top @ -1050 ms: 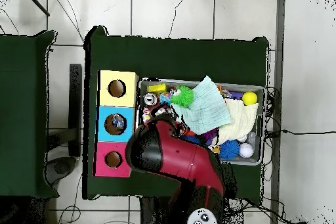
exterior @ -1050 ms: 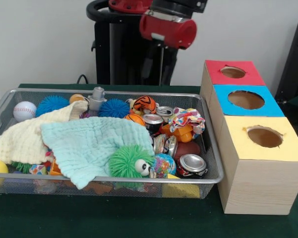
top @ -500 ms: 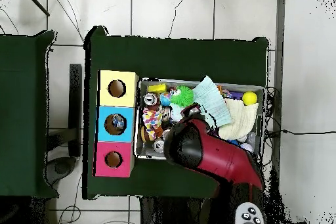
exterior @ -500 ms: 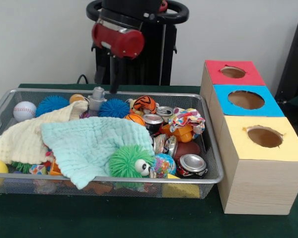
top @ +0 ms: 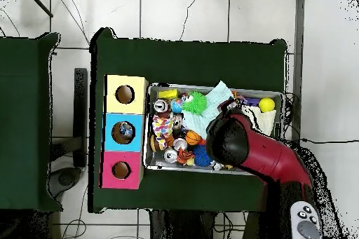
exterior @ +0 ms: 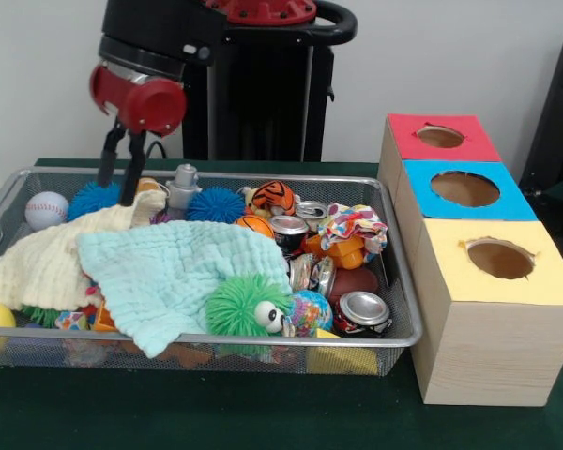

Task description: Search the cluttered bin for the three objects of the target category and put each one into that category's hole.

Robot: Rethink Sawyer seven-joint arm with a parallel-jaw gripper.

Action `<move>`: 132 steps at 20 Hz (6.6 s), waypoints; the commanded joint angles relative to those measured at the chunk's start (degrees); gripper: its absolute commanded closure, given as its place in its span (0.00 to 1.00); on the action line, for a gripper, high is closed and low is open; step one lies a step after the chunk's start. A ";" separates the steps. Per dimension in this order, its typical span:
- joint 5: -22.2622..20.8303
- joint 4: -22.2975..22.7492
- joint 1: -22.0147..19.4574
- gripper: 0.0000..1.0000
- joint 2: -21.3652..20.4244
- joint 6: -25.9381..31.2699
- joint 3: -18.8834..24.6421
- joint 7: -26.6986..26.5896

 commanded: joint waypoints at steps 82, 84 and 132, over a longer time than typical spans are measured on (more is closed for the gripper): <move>-3.46 -0.49 7.24 0.00 23.91 -12.74 -0.02 5.14; -3.85 -0.67 7.53 1.00 23.89 -12.95 -0.30 4.71; 23.18 21.32 24.97 1.00 7.63 -2.75 5.70 15.16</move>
